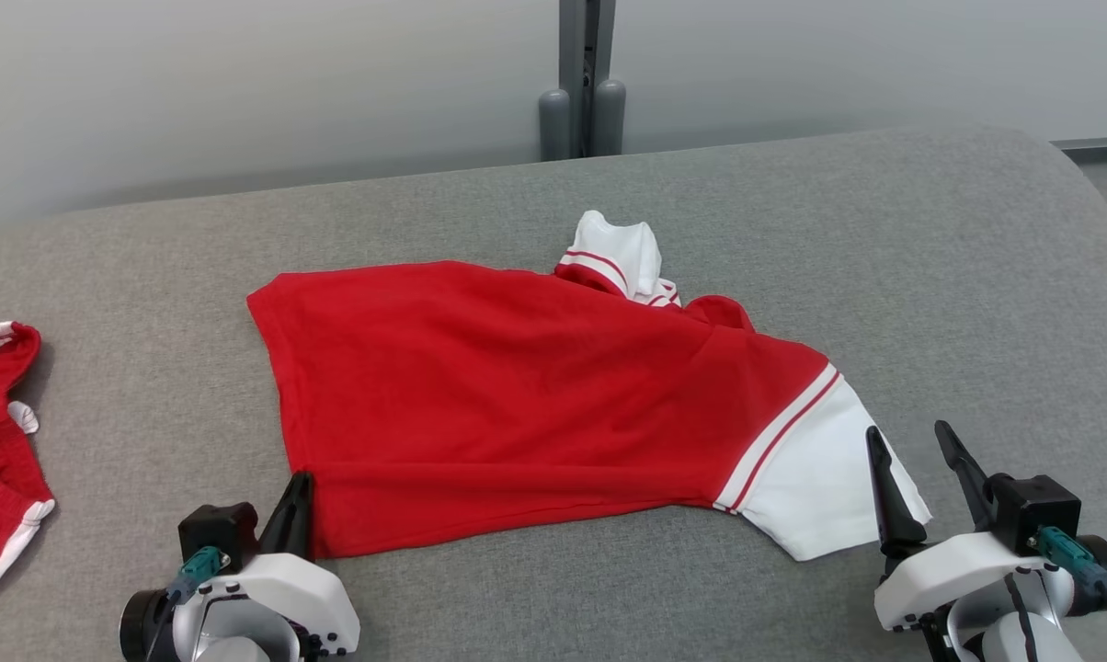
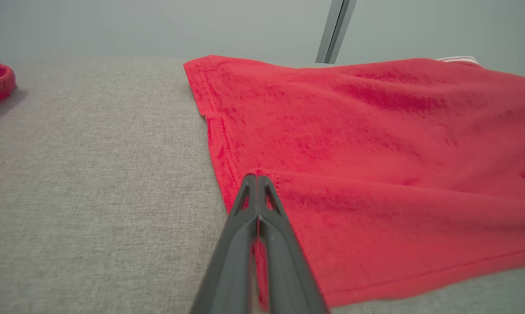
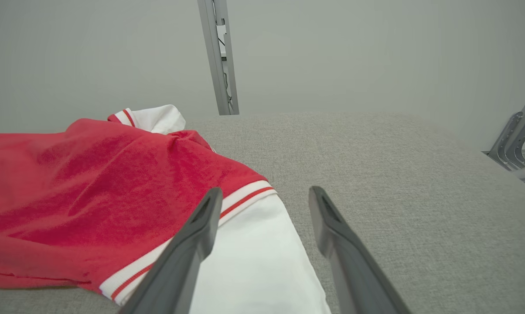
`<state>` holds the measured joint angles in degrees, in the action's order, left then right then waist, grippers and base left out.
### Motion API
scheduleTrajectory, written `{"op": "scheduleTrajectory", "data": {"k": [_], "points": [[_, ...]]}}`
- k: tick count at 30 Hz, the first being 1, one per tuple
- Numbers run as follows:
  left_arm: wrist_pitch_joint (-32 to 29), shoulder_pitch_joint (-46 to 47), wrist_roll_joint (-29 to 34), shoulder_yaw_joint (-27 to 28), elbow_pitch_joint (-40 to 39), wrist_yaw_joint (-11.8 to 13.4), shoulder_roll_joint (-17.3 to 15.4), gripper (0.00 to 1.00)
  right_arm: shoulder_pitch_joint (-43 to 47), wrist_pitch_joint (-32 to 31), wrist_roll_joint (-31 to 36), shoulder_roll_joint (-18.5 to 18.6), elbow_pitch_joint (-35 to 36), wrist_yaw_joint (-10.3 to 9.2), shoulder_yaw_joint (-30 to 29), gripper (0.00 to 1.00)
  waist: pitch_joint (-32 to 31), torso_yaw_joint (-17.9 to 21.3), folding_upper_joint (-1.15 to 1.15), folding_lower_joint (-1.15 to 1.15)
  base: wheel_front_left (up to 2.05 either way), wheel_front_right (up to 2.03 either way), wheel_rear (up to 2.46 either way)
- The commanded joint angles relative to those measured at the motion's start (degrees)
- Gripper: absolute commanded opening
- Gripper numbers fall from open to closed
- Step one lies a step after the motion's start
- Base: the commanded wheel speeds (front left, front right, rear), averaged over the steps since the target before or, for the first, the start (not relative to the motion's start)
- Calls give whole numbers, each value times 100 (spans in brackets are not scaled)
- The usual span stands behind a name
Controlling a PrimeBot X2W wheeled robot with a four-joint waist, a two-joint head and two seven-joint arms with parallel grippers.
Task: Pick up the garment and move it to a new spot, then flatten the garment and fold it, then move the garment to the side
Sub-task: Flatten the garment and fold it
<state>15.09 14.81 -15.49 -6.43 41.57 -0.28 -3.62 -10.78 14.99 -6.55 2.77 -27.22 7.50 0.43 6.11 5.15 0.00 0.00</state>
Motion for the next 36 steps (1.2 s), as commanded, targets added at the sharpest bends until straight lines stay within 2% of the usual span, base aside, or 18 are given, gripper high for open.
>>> {"op": "scheduleTrajectory", "data": {"k": [1,2,3,4,9,12,20,28,36], "points": [[11,97,77,60,98,51,-59,2,-40,28,29,29,9,-2,-12,100,7,93,0,0,0,0,0],[11,99,94,102,126,92,-72,36,-24,28,38,29,14,-2,-26,100,-13,108,0,0,0,0,0],[11,72,117,143,168,123,-86,93,-1,28,38,30,18,-2,-43,100,-44,118,0,0,0,0,0],[11,27,140,194,173,174,-93,100,29,28,41,30,26,-2,-57,100,-79,120,0,0,0,0,0],[10,-232,319,331,-63,292,-83,100,137,28,5,31,116,-2,-84,100,-257,89,0,0,0,0,0],[10,-516,463,441,-478,338,-69,100,241,28,-17,30,177,-2,-77,100,-408,43,0,0,0,0,0],[10,-1240,823,512,-1464,251,-4,100,517,28,0,30,347,-2,-57,100,-660,-154,0,0,0,0,0],[10,-1692,937,414,-1709,263,49,100,804,28,86,31,390,-1,221,100,-816,-271,0,0,0,0,0],[10,-1736,815,282,-1658,239,61,100,851,28,126,32,320,-2,445,100,-778,-343,0,0,0,0,0]]}}
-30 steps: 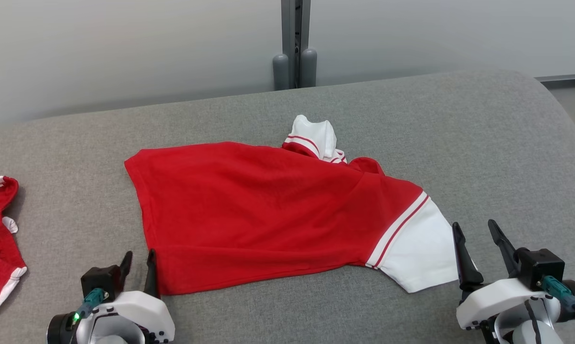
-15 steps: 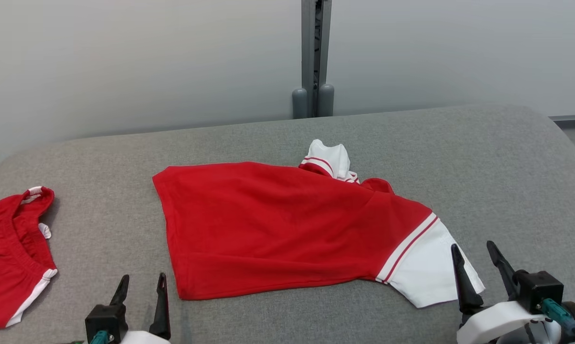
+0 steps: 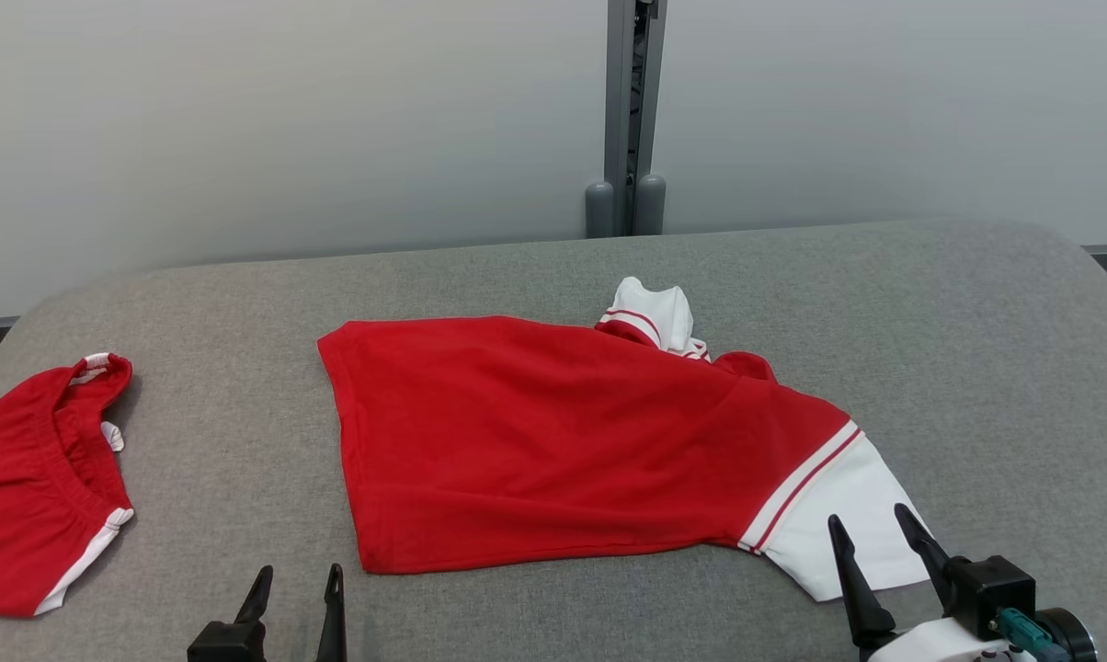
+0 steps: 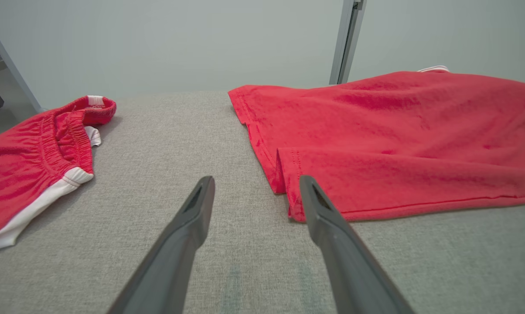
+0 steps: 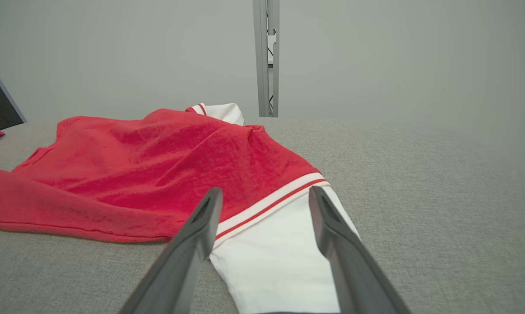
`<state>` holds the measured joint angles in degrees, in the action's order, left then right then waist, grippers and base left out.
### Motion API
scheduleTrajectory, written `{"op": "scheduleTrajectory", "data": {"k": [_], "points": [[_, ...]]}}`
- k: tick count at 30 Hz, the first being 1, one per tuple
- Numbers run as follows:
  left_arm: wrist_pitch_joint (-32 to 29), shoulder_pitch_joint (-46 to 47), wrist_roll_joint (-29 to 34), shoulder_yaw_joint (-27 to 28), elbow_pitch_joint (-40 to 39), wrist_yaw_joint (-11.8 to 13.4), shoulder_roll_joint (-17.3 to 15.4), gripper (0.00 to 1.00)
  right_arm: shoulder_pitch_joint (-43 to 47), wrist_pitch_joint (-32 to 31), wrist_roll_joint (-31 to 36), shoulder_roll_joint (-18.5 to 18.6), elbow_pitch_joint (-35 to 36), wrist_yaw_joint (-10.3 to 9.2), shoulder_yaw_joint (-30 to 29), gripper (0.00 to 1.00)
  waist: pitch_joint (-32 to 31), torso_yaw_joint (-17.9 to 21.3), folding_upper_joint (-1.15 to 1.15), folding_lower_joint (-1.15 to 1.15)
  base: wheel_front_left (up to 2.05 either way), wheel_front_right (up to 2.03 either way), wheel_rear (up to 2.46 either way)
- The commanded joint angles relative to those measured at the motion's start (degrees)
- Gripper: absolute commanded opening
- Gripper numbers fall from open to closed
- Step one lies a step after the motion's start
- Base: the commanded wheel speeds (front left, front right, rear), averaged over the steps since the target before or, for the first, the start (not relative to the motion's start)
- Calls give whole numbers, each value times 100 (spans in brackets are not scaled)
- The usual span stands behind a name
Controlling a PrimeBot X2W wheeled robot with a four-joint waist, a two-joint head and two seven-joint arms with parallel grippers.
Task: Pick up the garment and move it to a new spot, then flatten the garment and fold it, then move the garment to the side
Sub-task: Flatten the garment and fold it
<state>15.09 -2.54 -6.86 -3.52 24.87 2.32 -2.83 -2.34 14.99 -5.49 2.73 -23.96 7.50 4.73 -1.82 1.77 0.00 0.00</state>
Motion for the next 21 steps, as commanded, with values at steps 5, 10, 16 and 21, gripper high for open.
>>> {"op": "scheduleTrajectory", "data": {"k": [5,10,16,21], "points": [[10,115,-161,-110,51,-2,-17,100,-89,28,21,36,-24,-2,78,100,137,-12,0,0,0,0,0],[11,289,-396,-330,162,-123,-16,100,-182,28,-6,36,-51,-2,111,100,354,8,0,0,0,0,0],[10,548,-612,-541,492,-313,-18,100,-309,28,5,38,-50,-2,70,100,640,90,0,0,0,0,0],[10,755,-755,-495,707,-342,-18,100,-469,28,53,35,-30,-2,-11,100,889,239,0,0,0,0,0]]}}
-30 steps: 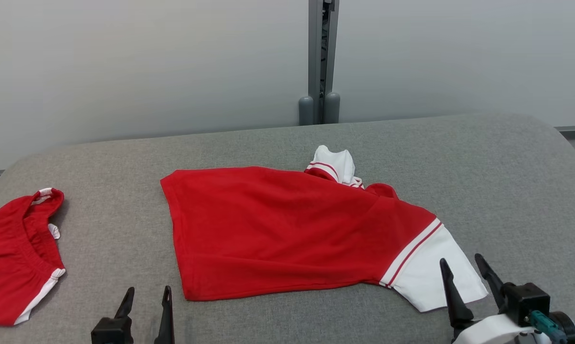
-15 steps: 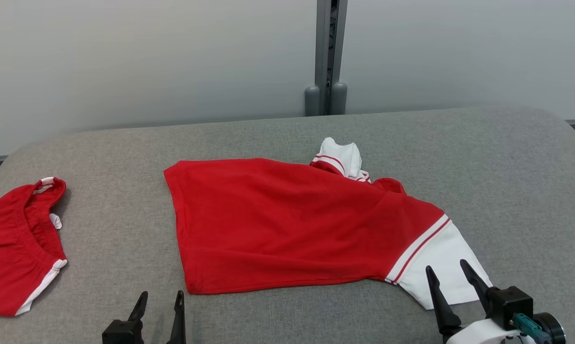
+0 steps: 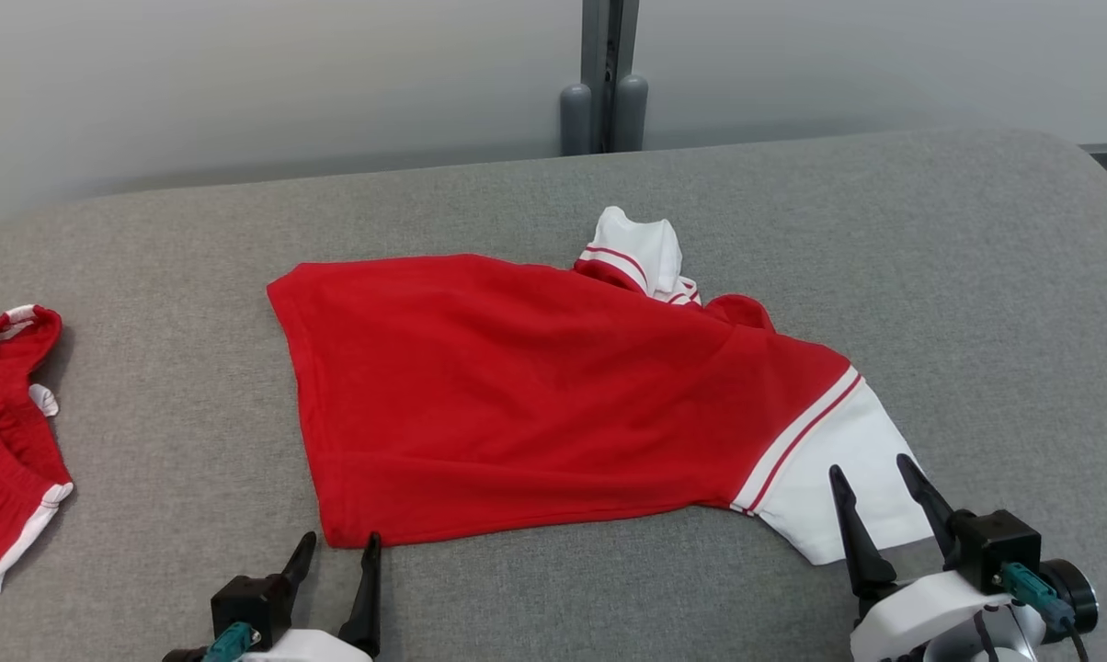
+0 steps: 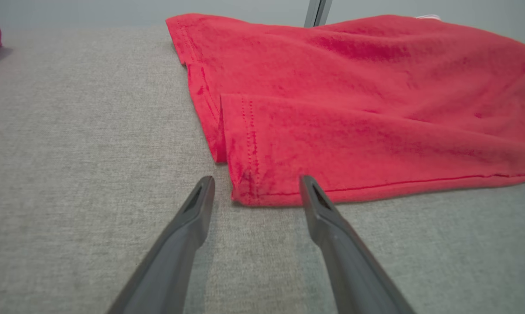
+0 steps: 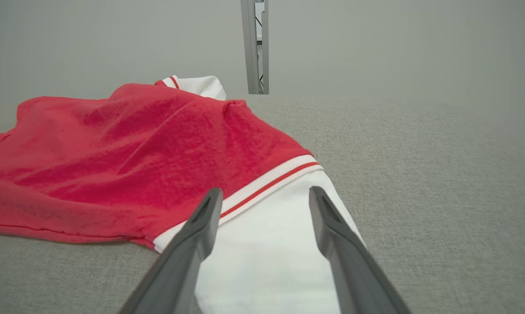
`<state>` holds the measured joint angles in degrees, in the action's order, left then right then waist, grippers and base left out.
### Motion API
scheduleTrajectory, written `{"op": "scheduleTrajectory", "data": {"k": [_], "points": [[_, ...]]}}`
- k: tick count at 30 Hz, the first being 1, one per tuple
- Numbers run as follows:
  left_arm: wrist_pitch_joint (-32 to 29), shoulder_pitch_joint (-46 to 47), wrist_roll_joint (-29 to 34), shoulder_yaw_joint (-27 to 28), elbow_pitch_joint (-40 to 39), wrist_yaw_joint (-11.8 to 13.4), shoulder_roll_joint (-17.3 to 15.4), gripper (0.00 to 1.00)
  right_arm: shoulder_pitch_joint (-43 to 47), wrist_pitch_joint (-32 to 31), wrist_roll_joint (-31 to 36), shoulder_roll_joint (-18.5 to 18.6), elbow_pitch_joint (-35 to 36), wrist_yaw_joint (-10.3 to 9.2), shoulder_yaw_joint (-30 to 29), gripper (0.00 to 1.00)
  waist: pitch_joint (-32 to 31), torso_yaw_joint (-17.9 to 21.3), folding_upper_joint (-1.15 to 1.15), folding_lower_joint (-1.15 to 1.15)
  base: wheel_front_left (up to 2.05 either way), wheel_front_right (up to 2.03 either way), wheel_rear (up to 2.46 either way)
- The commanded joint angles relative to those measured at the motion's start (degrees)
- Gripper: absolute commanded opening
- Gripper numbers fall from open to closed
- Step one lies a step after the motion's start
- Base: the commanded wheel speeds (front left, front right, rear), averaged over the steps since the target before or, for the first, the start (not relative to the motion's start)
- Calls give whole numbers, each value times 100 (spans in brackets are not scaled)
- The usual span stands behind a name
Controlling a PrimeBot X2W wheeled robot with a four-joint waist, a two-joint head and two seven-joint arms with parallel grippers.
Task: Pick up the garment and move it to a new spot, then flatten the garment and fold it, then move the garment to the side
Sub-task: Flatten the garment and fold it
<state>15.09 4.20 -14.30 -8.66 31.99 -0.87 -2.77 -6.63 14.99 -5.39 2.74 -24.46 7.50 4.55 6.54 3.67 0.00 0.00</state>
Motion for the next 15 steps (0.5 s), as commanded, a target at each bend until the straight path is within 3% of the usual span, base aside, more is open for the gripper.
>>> {"op": "scheduleTrajectory", "data": {"k": [1,6,11,12,15], "points": [[11,115,-60,37,19,-19,-24,100,-55,28,55,35,24,-2,-20,100,89,71,0,0,0,0,0],[10,220,-214,182,58,54,-21,100,-106,28,84,34,19,-2,-98,100,171,141,0,0,0,0,0],[11,236,-181,238,181,-52,-25,100,-111,28,76,35,12,-2,-116,100,187,192,0,0,0,0,0],[10,242,-188,249,211,-74,-24,92,-115,28,76,35,14,-2,-128,100,194,196,0,0,0,0,0],[10,252,-269,256,257,-128,-24,41,-122,28,77,35,6,-2,-163,100,209,195,0,0,0,0,0]]}}
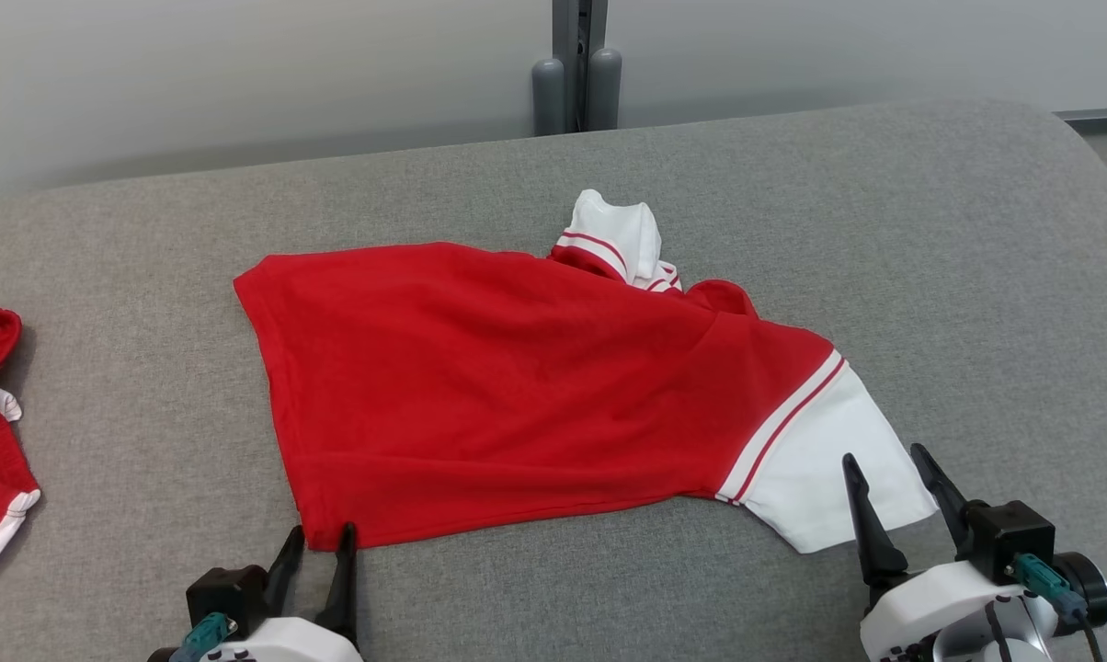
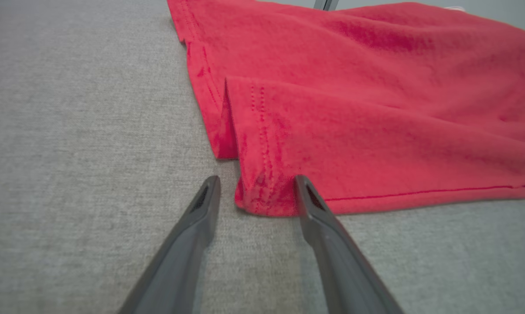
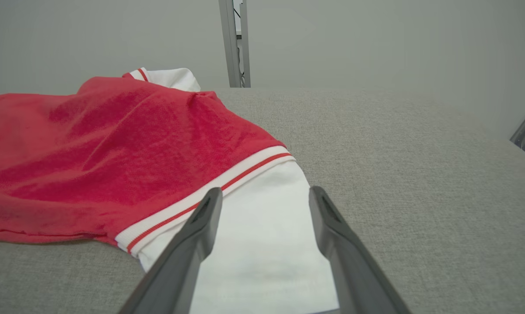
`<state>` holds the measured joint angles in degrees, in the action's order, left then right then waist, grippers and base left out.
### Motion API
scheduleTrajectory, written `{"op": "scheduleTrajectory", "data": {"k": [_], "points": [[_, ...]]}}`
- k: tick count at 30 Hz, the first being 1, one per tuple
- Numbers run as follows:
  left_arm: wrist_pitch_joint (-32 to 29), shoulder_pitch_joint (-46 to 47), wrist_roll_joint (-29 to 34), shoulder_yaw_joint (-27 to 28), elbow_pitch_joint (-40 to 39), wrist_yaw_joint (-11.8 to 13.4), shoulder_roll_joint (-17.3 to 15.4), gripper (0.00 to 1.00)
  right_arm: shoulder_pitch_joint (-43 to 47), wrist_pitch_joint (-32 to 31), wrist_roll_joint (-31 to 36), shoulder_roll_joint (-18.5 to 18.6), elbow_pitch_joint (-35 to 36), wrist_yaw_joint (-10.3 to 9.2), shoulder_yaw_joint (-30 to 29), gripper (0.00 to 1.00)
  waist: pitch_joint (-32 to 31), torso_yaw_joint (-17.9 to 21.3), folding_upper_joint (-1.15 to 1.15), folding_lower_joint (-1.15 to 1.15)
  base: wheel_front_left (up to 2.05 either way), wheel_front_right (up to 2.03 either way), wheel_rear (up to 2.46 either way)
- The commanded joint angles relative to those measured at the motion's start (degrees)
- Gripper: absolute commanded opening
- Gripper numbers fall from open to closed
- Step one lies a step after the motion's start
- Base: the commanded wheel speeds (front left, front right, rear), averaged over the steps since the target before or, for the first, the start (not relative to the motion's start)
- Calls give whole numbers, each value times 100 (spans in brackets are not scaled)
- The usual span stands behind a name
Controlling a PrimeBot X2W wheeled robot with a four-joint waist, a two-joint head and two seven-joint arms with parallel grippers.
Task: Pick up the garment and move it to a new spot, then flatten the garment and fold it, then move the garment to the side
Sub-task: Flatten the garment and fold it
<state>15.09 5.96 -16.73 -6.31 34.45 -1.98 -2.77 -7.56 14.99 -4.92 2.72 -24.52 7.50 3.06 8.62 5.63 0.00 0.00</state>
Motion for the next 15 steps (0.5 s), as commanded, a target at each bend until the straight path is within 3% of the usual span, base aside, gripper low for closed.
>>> {"op": "scheduleTrajectory", "data": {"k": [1,2,15], "points": [[10,77,-12,11,24,-37,-23,9,-26,28,31,38,-6,-2,-39,100,11,-4,0,0,0,0,0],[10,87,-23,0,36,-48,-24,0,-32,28,38,36,-16,-2,-53,100,22,-7,0,0,0,0,0],[4,146,73,-45,77,-127,-30,0,-206,28,140,35,-694,-2,-736,100,178,-128,0,0,0,0,0]]}}
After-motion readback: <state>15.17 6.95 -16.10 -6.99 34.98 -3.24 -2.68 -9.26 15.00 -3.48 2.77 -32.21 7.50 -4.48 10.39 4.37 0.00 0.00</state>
